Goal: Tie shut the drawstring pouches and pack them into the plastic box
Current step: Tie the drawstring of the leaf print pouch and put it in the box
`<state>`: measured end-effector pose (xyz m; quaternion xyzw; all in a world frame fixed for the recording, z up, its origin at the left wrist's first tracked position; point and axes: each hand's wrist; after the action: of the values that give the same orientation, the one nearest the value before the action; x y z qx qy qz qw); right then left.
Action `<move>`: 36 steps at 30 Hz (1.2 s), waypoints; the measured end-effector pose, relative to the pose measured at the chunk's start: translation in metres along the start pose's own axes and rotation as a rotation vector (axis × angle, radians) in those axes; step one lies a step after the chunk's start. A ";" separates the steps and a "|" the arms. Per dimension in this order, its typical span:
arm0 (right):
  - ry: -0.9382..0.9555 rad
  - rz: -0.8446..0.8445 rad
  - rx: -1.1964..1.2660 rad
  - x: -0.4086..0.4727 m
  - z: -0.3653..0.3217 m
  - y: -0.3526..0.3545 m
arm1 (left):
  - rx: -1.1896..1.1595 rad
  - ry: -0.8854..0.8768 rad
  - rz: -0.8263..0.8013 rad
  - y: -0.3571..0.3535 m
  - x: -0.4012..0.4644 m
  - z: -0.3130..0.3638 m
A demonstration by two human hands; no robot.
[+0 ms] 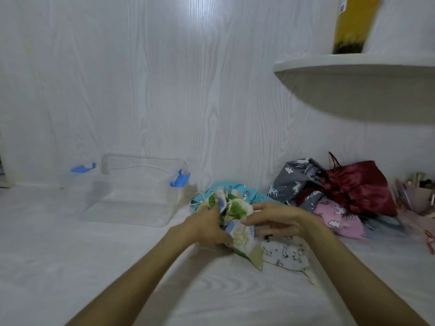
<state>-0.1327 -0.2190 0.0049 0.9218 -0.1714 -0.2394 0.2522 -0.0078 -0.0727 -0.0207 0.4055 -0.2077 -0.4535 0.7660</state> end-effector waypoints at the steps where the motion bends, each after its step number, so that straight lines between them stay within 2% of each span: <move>1: -0.016 -0.007 -0.018 -0.004 0.001 0.001 | -0.055 0.014 -0.034 0.003 -0.001 0.001; 3: -0.117 0.112 -0.168 -0.008 0.005 0.001 | -0.055 0.032 -0.020 0.011 -0.001 0.004; 5: -0.205 0.134 -0.209 -0.007 0.006 -0.004 | 0.041 0.038 0.062 0.016 -0.002 0.007; 7: -0.204 0.136 -0.250 -0.003 0.004 -0.019 | 0.030 0.068 0.100 0.011 0.001 0.004; 8: -0.186 0.176 -0.297 0.002 0.005 -0.028 | -0.046 0.085 0.111 0.007 0.002 0.002; 11: -0.097 0.421 -0.416 0.018 0.013 -0.053 | -0.343 0.068 0.195 -0.008 -0.001 -0.006; 14: 0.059 0.605 -0.154 0.016 0.013 -0.069 | -0.555 0.026 0.281 -0.016 -0.009 -0.013; 18: 0.325 0.836 -0.088 -0.003 -0.024 -0.061 | -0.788 -0.127 0.377 0.007 -0.020 -0.006; 20: 0.434 0.868 -0.028 -0.007 -0.054 -0.053 | -0.832 -0.226 0.453 0.035 -0.024 0.001; 23: 0.561 0.809 0.112 -0.003 -0.101 -0.046 | -0.863 -0.345 0.519 0.090 -0.031 0.007; 26: 0.633 0.688 0.246 0.020 -0.148 -0.050 | -0.791 -0.387 0.579 0.141 -0.031 -0.006; 29: 0.706 0.632 0.232 0.051 -0.181 -0.065 | -0.648 -0.393 0.669 0.177 -0.026 -0.032; 33: 0.637 0.649 -0.115 0.095 -0.167 -0.097 | -0.295 -0.265 0.720 0.176 -0.015 -0.079; 35: 0.597 0.618 -0.395 0.102 -0.151 -0.108 | -0.164 -0.112 0.653 0.162 -0.012 -0.102; 36: 0.603 0.587 -0.488 0.106 -0.146 -0.110 | -0.079 0.019 0.582 0.156 -0.014 -0.111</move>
<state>0.0533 -0.1195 0.0173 0.7767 -0.2825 0.0866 0.5563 0.1435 0.0276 0.0417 0.3032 -0.2902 -0.2186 0.8809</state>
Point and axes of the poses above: each hand's wrist, its own x-axis towards the middle knuckle, its own y-axis out of the back of the hand, z = x × y, and after that the axes turned 14 degrees about -x, right-handed
